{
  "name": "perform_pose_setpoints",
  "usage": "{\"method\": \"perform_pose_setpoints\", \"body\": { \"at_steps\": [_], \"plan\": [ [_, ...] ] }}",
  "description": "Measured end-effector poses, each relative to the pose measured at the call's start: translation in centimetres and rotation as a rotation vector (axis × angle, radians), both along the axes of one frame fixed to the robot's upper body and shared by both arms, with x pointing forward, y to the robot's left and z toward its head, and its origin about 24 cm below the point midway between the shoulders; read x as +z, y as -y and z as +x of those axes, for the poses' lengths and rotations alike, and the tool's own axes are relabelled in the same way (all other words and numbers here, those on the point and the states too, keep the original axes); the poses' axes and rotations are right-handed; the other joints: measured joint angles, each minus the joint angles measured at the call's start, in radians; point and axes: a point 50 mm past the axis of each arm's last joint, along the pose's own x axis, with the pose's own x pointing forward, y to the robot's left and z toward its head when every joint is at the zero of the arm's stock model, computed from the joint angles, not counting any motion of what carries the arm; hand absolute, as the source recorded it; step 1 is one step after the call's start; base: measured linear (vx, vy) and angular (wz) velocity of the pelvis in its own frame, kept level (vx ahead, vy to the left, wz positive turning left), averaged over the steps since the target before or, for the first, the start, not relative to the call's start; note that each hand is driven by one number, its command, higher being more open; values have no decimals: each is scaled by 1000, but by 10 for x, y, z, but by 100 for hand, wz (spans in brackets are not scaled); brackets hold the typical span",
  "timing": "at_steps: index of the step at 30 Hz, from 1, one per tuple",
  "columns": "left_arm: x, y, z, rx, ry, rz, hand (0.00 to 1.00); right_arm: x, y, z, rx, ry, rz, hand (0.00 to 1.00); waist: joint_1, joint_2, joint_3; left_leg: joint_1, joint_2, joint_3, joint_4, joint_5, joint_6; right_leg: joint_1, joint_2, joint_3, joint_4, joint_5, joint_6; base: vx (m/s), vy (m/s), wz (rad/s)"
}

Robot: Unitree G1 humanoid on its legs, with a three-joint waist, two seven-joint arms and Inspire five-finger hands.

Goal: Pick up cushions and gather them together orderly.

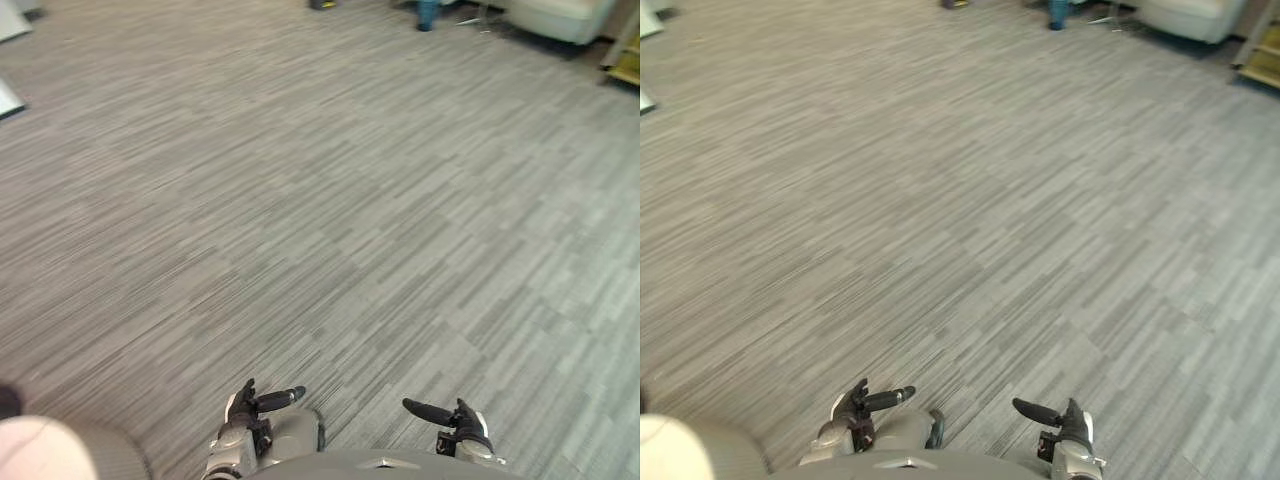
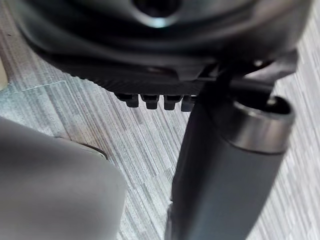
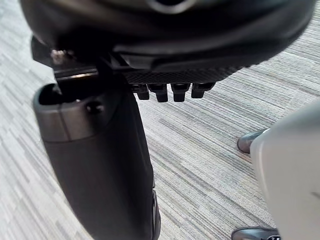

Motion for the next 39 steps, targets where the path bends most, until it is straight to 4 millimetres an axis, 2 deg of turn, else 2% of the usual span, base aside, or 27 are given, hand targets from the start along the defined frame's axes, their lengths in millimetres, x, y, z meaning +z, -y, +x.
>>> {"method": "perform_pose_setpoints", "body": {
  "at_steps": [2,3,4,5,6,7,9,11,12,13,14,15,18,20,21,23,26,27,28,30,31,32,33,35,36,38,39],
  "plan": [
    [0,3,0,1,-1,-5,100,1,1,-1,2,4,-3,100,8,7,-11,42,-3,38,-29,-4,13,-27,-10,5,71,-9,16,331,89,-73],
    [-2,5,-5,3,-13,-11,100,2,2,4,9,25,-1,100,12,14,-14,90,-4,88,-55,-3,15,-108,-13,6,253,-16,34,329,80,-127],
    [-2,5,-6,0,-21,-12,100,5,2,10,26,54,4,100,10,11,-12,165,-8,134,-80,-6,19,-222,-19,2,521,49,104,417,66,-133],
    [-2,6,-6,-10,-22,-10,100,7,3,14,29,73,3,100,3,14,-7,227,-6,138,-100,-16,32,-284,-29,-25,682,108,95,366,23,-87],
    [-3,7,-6,-17,-24,-11,100,8,4,15,30,81,-1,100,-5,22,-1,261,-4,138,-109,-22,36,-308,-38,-58,747,102,80,480,-44,-37],
    [-3,8,-7,-28,-26,-10,100,9,5,15,43,88,-14,100,-21,14,0,324,7,143,-135,-24,38,-357,-68,-157,800,67,20,458,-98,-15],
    [-1,9,-1,-50,-14,-4,100,10,6,19,50,96,-20,100,-29,12,5,375,31,149,-184,-25,38,-408,-86,-282,736,36,-32,349,-113,-4],
    [-2,9,0,-68,-18,1,100,11,6,25,49,104,-22,100,-43,8,10,426,70,144,-238,-25,38,-479,-58,-381,478,46,-62,456,-233,-3],
    [-2,7,-2,-80,-25,9,100,10,5,27,54,103,-19,100,-51,3,12,433,74,137,-237,-26,37,-486,-44,-382,379,81,-73,545,-340,-8],
    [-3,0,-5,-100,-43,28,100,9,4,26,57,94,-9,100,-60,-7,17,451,69,115,-235,-29,30,-463,-17,-381,264,207,-152,374,-254,-38],
    [-5,6,-8,-105,-64,12,100,10,8,32,70,93,-20,100,-51,39,21,453,109,91,-213,-19,33,-444,37,-382,245,201,-156,566,-382,-51],
    [-7,9,-10,-105,-75,4,100,11,11,35,79,96,-29,100,-50,54,22,436,119,61,-185,-7,33,-439,58,-379,237,192,-169,484,-310,-73],
    [-7,20,-8,-116,-75,-18,100,10,18,32,34,74,-26,100,-54,88,30,405,145,-2,-38,104,-30,-376,115,-376,202,147,-201,506,-277,-37],
    [-6,22,-3,-110,-53,-30,100,8,17,23,39,51,-32,100,-58,101,49,243,177,-54,377,360,-73,-196,170,-366,46,145,-205,444,-183,-12],
    [-4,21,0,-115,-32,-21,100,8,19,20,35,50,-39,100,-55,109,54,129,202,-40,603,263,-69,-117,195,-359,-9,135,-221,461,-163,-17],
    [1,15,8,-119,11,5,100,6,14,18,42,39,-32,100,-46,90,62,-24,193,-10,721,133,-54,-10,204,-339,-82,127,-232,345,-102,-21],
    [6,14,16,-124,59,17,100,6,8,20,35,44,-17,100,-19,72,64,-148,154,54,478,28,-27,79,201,-285,-164,134,-212,442,-51,-52],
    [8,14,19,-126,74,18,100,5,5,20,30,43,-10,100,-6,68,66,-172,113,45,245,29,-26,119,191,-261,-197,127,-200,473,48,-51],
    [9,14,22,-122,86,18,100,5,3,19,21,44,-3,100,1,60,69,-175,73,22,5,86,-32,150,175,-239,-223,115,-184,491,70,-49],
    [9,13,22,-108,89,20,100,4,2,18,20,40,-3,100,8,59,71,-187,48,-4,-181,166,-44,189,163,-213,-254,96,-164,538,119,-43],
    [10,13,23,-95,93,18,100,3,-1,16,21,28,5,100,17,56,71,-182,45,0,-210,252,-52,222,152,-188,-258,65,-134,453,117,-45],
    [10,13,23,-97,93,19,100,2,-1,15,21,25,6,100,19,51,70,-174,43,4,-208,283,-47,235,145,-183,-257,57,-126,493,144,-52],
    [10,12,22,-101,90,21,100,2,-4,15,22,23,14,100,22,37,62,-163,30,16,-194,341,-14,248,123,-160,-245,41,-104,498,147,-46],
    [10,7,22,-99,90,28,100,2,-9,16,27,29,25,100,24,12,49,-155,11,49,-132,302,34,212,80,-126,-126,22,-74,759,214,-57],
    [10,3,21,-81,85,33,100,1,-13,14,30,25,40,100,36,-12,48,-99,-6,87,-120,254,42,138,45,-115,104,4,-41,657,191,-56],
    [9,-1,18,-89,70,44,100,1,-13,11,50,24,37,100,25,-37,45,-13,-40,102,-104,180,67,-10,-9,-122,524,84,48,432,140,-31],
    [9,-2,19,-95,67,47,100,1,-13,12,55,31,35,100,19,-41,48,13,-48,99,-98,158,74,-46,-24,-131,616,92,49,618,146,6]
  ]
}}
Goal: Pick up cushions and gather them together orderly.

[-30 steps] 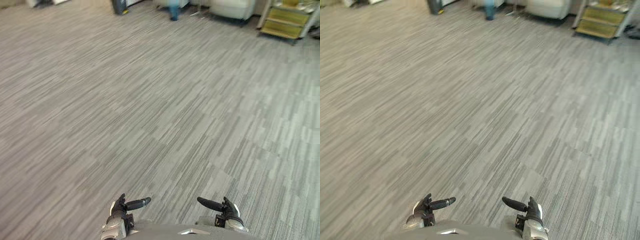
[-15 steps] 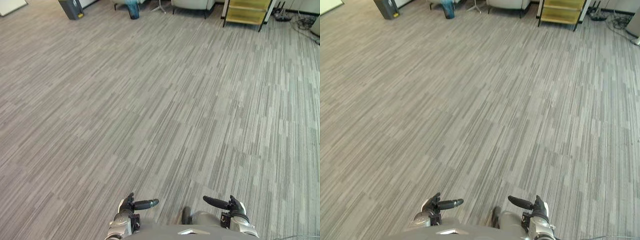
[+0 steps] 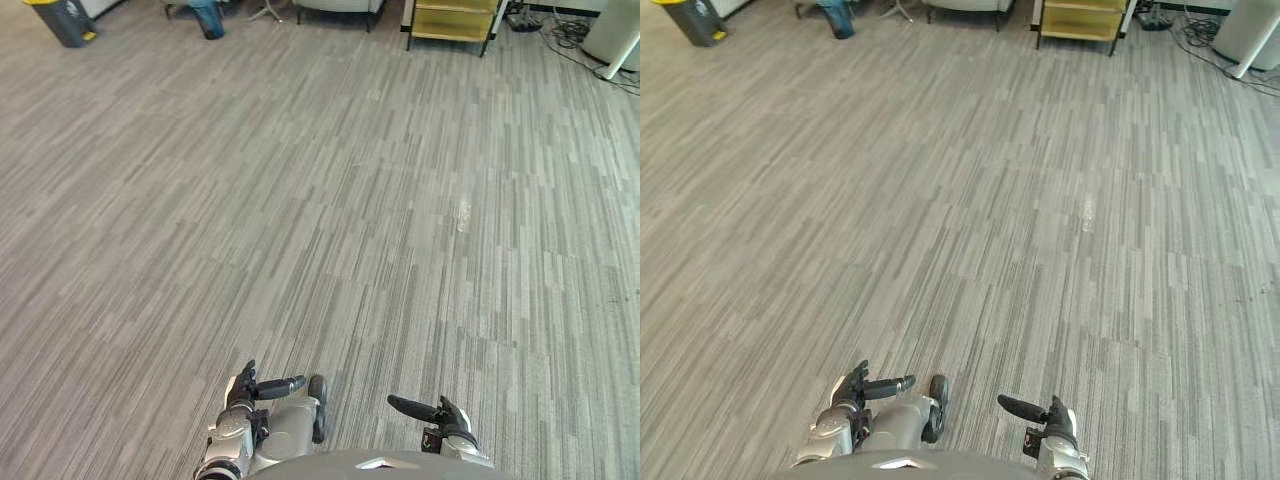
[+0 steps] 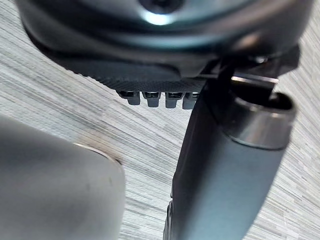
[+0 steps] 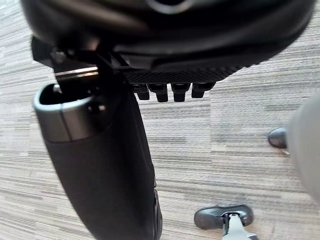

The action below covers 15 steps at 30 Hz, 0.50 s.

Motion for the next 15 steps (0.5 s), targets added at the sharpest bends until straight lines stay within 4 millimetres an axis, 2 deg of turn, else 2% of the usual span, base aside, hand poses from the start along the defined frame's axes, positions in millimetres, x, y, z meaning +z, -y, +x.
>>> {"method": "perform_pose_setpoints", "body": {
  "at_steps": [1,3,4,5,6,7,8,9,10,11,12,13,14,15],
  "plan": [
    [-2,2,-2,-17,-17,0,100,2,5,2,9,12,-12,100,-17,4,0,77,-7,-10,3,-49,10,-79,-40,-53,159,-16,-32,605,119,15],
    [-4,7,-4,-32,-33,-12,100,4,11,4,15,27,-32,100,-23,29,0,167,9,-15,-29,-81,11,-152,-77,-151,161,-46,-81,543,60,7],
    [-5,10,-6,-35,-42,-19,100,6,15,8,23,41,-46,100,-25,45,5,266,33,-18,-100,-84,8,-204,-86,-237,48,-71,-114,593,-11,2],
    [-7,11,-9,-49,-54,-17,100,6,15,9,23,46,-49,100,-29,48,4,305,55,-22,-140,-85,6,-236,-71,-281,-92,-70,-117,500,-23,4],
    [-7,11,-9,-50,-55,-16,100,6,15,9,23,47,-49,100,-29,48,3,310,59,-22,-144,-87,3,-241,-67,-286,-117,-68,-117,476,-119,26],
    [-7,10,-11,-67,-63,-9,100,7,15,11,25,52,-49,100,-45,47,2,337,82,-41,-172,-102,-20,-269,-32,-301,-331,-22,-103,402,-144,32],
    [-8,9,-12,-70,-68,-7,100,6,15,12,26,49,-47,100,-55,44,3,351,91,-50,-176,-114,-32,-279,-15,-296,-435,17,-102,640,-259,52],
    [-11,6,-18,-65,-96,-4,100,5,16,12,17,36,-40,100,-78,43,3,381,112,-80,-182,-137,-48,-264,33,-264,-574,218,-177,614,-271,22],
    [-11,8,-19,-64,-106,-6,100,5,20,12,16,26,-47,100,-68,71,-2,381,138,-95,-170,-135,-47,-239,64,-271,-589,219,-201,498,-220,5],
    [-11,9,-17,-69,-105,-8,100,5,20,14,17,29,-47,100,-63,76,6,378,144,-112,-153,-124,-47,-249,64,-264,-561,203,-216,604,-298,-21],
    [-12,16,-15,-81,-107,-31,100,7,28,17,-27,40,-50,100,-69,86,16,395,137,-149,-132,-93,-72,-289,40,-266,-415,152,-233,436,-259,-23],
    [-13,22,-17,-80,-115,-42,100,8,33,17,-46,41,-57,100,-77,100,7,405,149,-176,-89,-94,-89,-317,69,-284,-376,83,-196,602,-408,-19],
    [-15,19,-25,-71,-132,-36,100,7,31,13,-37,36,-59,100,-73,106,-9,392,152,-187,-29,-106,-106,-278,86,-285,-470,106,-200,425,-345,-9],
    [-16,21,-26,-69,-138,-43,100,6,32,8,-56,33,-53,100,-81,132,-14,356,169,-206,118,-116,-123,-230,117,-312,-501,86,-248,527,-376,8]
  ]
}}
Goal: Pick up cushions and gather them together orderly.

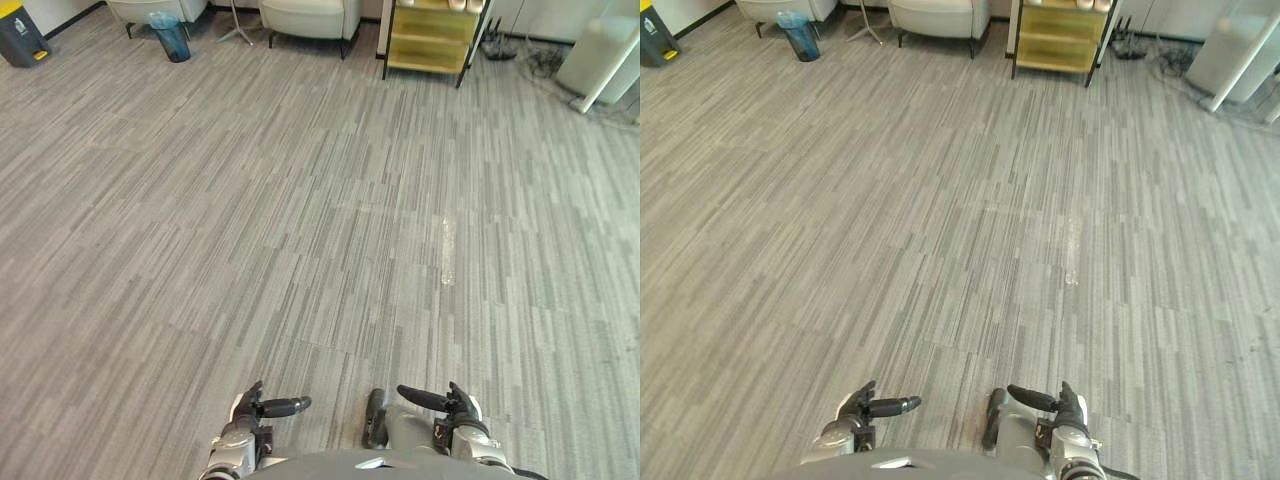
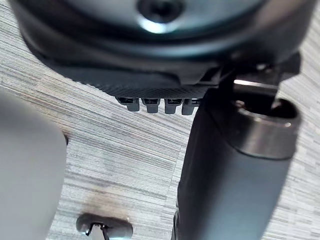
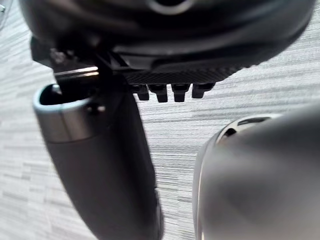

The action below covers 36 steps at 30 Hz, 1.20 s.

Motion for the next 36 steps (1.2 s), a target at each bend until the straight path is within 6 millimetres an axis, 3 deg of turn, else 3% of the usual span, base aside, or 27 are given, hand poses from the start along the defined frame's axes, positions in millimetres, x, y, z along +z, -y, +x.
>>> {"method": "perform_pose_setpoints", "body": {
  "at_steps": [1,2,3,5,6,7,8,9,10,11,12,13,15,17,19,21,22,24,25,27,28,29,30,31,32,34,36],
  "plan": [
    [1,7,2,2,12,-16,100,0,5,-3,6,-13,-18,100,1,30,-2,-128,30,-11,289,97,-67,68,44,-6,-57,-25,-5,454,-273,10],
    [1,8,3,2,16,-19,100,0,5,-4,7,-15,-19,100,5,32,1,-159,39,-11,350,109,-75,85,51,-5,-70,-26,-7,384,-191,6],
    [4,8,10,-1,45,-20,100,0,5,-6,16,-30,-19,100,12,36,12,-285,71,2,602,100,-66,174,89,-7,-130,-34,-24,392,-179,-4],
    [9,0,18,-19,87,4,100,-3,-3,-7,37,-42,-3,100,18,4,29,-381,74,34,704,61,-62,279,104,0,-194,-42,-33,530,-226,-15],
    [12,-4,24,-27,119,18,100,-3,-11,-6,34,-37,16,100,26,-31,37,-450,68,94,654,22,-26,361,104,20,-256,-41,-30,557,-215,-33],
    [15,-8,29,-31,141,32,100,-4,-13,-5,31,-36,18,100,38,-43,44,-487,56,131,556,-9,-11,405,103,39,-293,-42,-21,555,-164,-49],
    [16,-6,32,-36,153,31,100,-4,-13,-7,20,-39,20,100,46,-47,43,-504,19,145,329,-11,-2,437,100,57,-321,-50,-6,458,-78,-41],
    [17,-6,32,-35,156,29,100,-4,-13,-8,19,-40,19,100,47,-45,44,-505,5,144,241,-5,3,448,99,62,-330,-54,0,465,-1,-36],
    [17,-5,33,-33,156,26,100,-4,-13,-8,17,-43,17,100,52,-40,46,-514,-29,132,19,48,16,478,95,77,-349,-66,14,578,61,-30],
    [17,-5,33,-27,157,24,100,-5,-13,-9,15,-47,14,100,59,-38,47,-519,-50,129,-107,118,18,499,93,90,-363,-77,27,484,57,-55],
    [17,-3,34,-13,164,16,100,-5,-12,-12,15,-54,13,100,76,-39,46,-510,-67,128,-169,216,12,524,88,120,-374,-92,42,521,77,-68],
    [16,-3,32,-9,158,20,100,-5,-11,-13,20,-58,7,100,84,-36,40,-495,-74,124,-177,321,45,549,86,155,-378,-110,58,562,89,-49],
    [18,-8,36,-27,164,37,100,-6,-21,-11,27,-54,29,100,75,-80,36,-481,-110,136,-159,275,82,550,34,170,-352,-120,63,636,91,-6],
    [18,-11,35,-27,158,40,100,-7,-25,-14,46,-62,36,100,76,-92,29,-477,-119,142,-112,223,92,541,17,186,-287,-121,66,411,58,-2],
    [16,-13,28,-25,136,40,100,-8,-25,-18,67,-72,37,100,85,-103,10,-397,-134,163,-102,142,109,423,-25,198,84,-120,103,460,91,-11],
    [15,-15,27,-34,124,47,100,-7,-23,-16,76,-58,34,100,78,-117,18,-307,-157,159,-122,92,122,273,-92,191,476,-19,196,517,62,7],
    [12,-16,22,-35,97,47,100,-6,-20,-16,77,-58,25,100,63,-116,18,-231,-167,143,-129,58,129,186,-151,152,643,-66,144,539,25,22],
    [9,-14,17,-29,75,38,100,-5,-15,-14,77,-45,10,100,55,-98,20,-140,-158,132,-181,50,129,134,-194,87,609,-129,116,408,-20,21],
    [8,-12,14,-27,66,33,100,-3,-14,-11,78,-31,5,100,54,-86,15,-91,-131,124,-215,47,124,95,-195,46,505,-155,110,382,-75,21],
    [7,-11,12,-25,59,30,100,-3,-14,-8,91,-25,3,100,53,-76,8,-64,-96,105,-236,36,107,48,-173,35,335,-149,124,345,-125,33],
    [7,-12,12,-20,58,31,100,-2,-14,-5,101,-18,0,100,49,-77,9,-44,-65,88,-252,3,72,16,-140,59,155,-112,155,402,-232,46],
    [7,-15,11,-11,54,35,100,-3,-17,-3,105,-23,14,100,45,-93,13,-32,-54,74,-253,-19,54,8,-120,117,11,6,174,512,-319,43],
    [6,-15,10,-9,47,34,100,-4,-17,-4,106,-30,17,100,38,-87,10,-22,-45,58,-254,-29,43,23,-96,125,-16,53,146,521,-347,15],
    [5,-11,9,-8,38,25,100,-4,-14,-4,109,-37,9,100,42,-67,-1,-21,-20,30,-258,-30,50,40,-64,118,-27,51,138,505,-362,-4],
    [4,-7,9,-17,33,8,100,-2,-7,0,101,-27,-9,100,35,-51,7,-14,-17,-18,-252,-8,47,22,-61,125,44,-6,109,389,-298,-13],
    [2,-2,6,-16,20,-1,100,-2,-2,-3,63,-37,-5,100,31,-36,-1,-2,-6,-32,-248,1,33,28,-53,119,60,-32,99,289,-223,1],
    [1,3,3,-24,8,-15,100,-4,1,-11,45,-54,-8,100,23,-12,-13,-25,20,-78,-142,4,17,112,-26,76,-2,-64,90,351,-251,40]
  ]
}}
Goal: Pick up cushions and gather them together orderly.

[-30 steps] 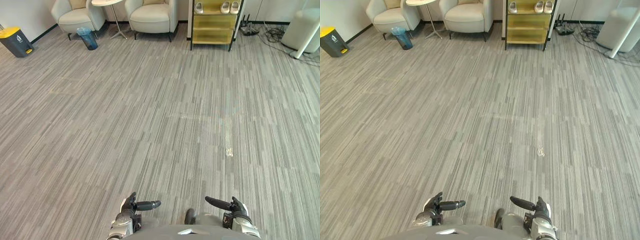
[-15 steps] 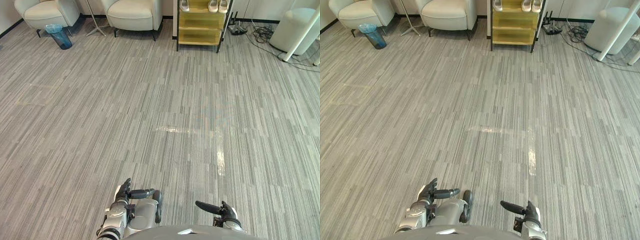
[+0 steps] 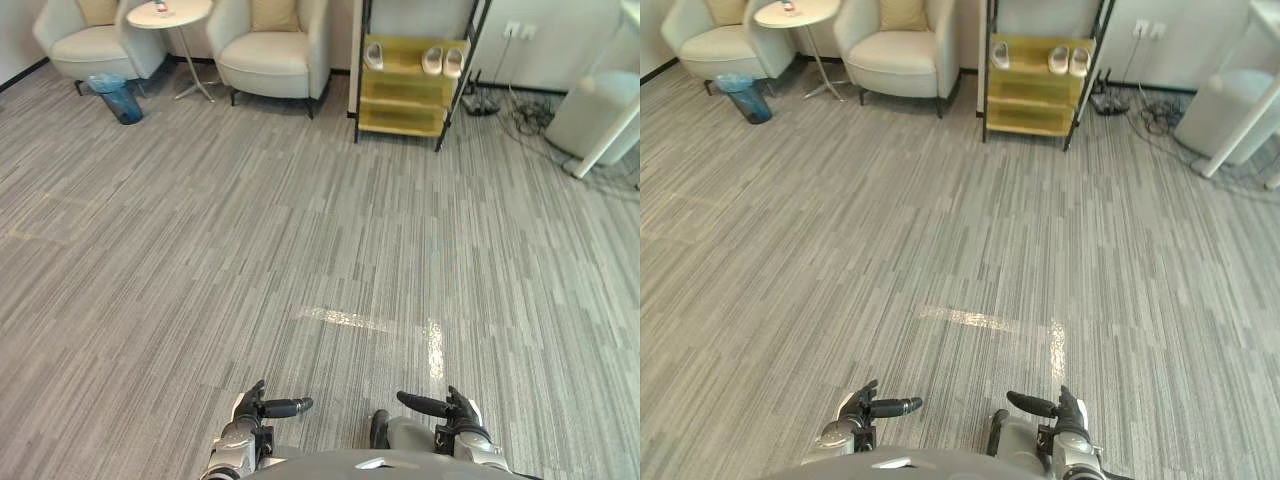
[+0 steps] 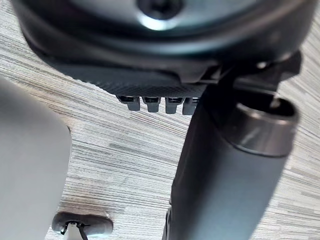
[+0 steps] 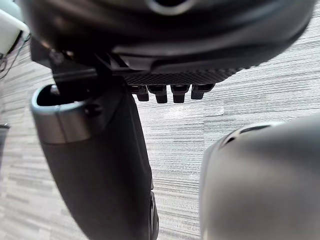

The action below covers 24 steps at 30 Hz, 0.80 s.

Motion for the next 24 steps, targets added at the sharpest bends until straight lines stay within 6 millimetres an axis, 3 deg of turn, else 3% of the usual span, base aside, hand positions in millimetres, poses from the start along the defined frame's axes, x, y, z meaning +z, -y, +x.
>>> {"method": "perform_pose_setpoints", "body": {
  "at_steps": [1,2,3,4,5,7,9,10,11,15,19,21,23,24],
  "plan": [
    [0,0,1,-4,5,0,100,0,-1,-2,-5,-1,2,100,0,2,0,-26,5,-6,67,1,-15,32,7,-15,-28,-3,-2,325,-255,69],
    [2,-1,4,-14,18,7,100,-1,-2,-5,-10,-7,8,100,-6,1,2,-119,14,-5,270,20,-72,85,20,-44,-84,-6,-6,251,-210,61],
    [3,-2,6,-14,26,11,100,-2,-4,-5,2,-8,11,100,-6,2,2,-191,23,-1,409,63,-105,116,30,-59,-111,-8,-11,245,-176,64],
    [4,-3,9,-10,40,18,100,-2,-5,-5,14,-9,10,100,0,2,11,-270,46,27,572,47,-92,170,43,-78,-145,-12,-19,204,-116,39],
    [5,-3,11,-11,50,20,100,-2,-5,-5,16,-12,9,100,4,2,14,-297,54,57,615,18,-80,203,46,-83,-164,-13,-20,246,-96,23],
    [8,-4,15,-25,71,26,100,-3,-6,-10,-4,-26,12,100,11,-7,17,-353,42,155,543,-55,-52,279,35,-91,-219,-10,-14,254,-27,3],
    [8,-4,16,-34,80,31,100,-3,-6,-9,-7,-20,12,100,11,-8,18,-375,16,176,362,-52,-40,305,27,-92,-241,-9,-3,309,92,-1],
    [9,-3,18,-46,84,31,100,-3,-6,-11,-12,-21,9,100,12,-8,18,-388,-9,176,179,3,-25,313,20,-92,-247,-17,14,276,150,-3],
    [9,-3,18,-43,87,30,100,-3,-6,-13,-19,-25,9,100,20,-17,22,-375,-36,161,86,128,-12,325,12,-79,-247,-31,36,230,132,3],
    [11,-16,21,-43,95,64,100,-5,-21,-12,-11,-27,45,100,25,-81,23,-332,-100,162,8,153,17,334,-41,-48,-256,-34,43,267,72,21],
    [11,-14,19,-29,98,55,100,-5,-24,-9,15,-19,49,100,43,-81,19,-267,-109,191,-3,112,32,351,-59,14,-206,-28,54,153,62,-15],
    [10,-11,15,-27,87,44,100,-3,-24,-5,34,-4,41,100,43,-76,18,-200,-112,223,-38,91,42,285,-93,54,-4,-53,93,151,82,-47],
    [9,-15,12,-34,73,53,100,-2,-20,-6,38,-1,33,100,33,-81,12,-148,-128,237,-61,73,64,147,-147,86,299,-84,93,113,57,-22],
    [8,-16,11,-33,69,55,100,-3,-21,-7,38,-4,35,100,33,-85,10,-143,-129,236,-62,71,65,138,-149,88,309,-96,91,142,-4,4]
  ]
}}
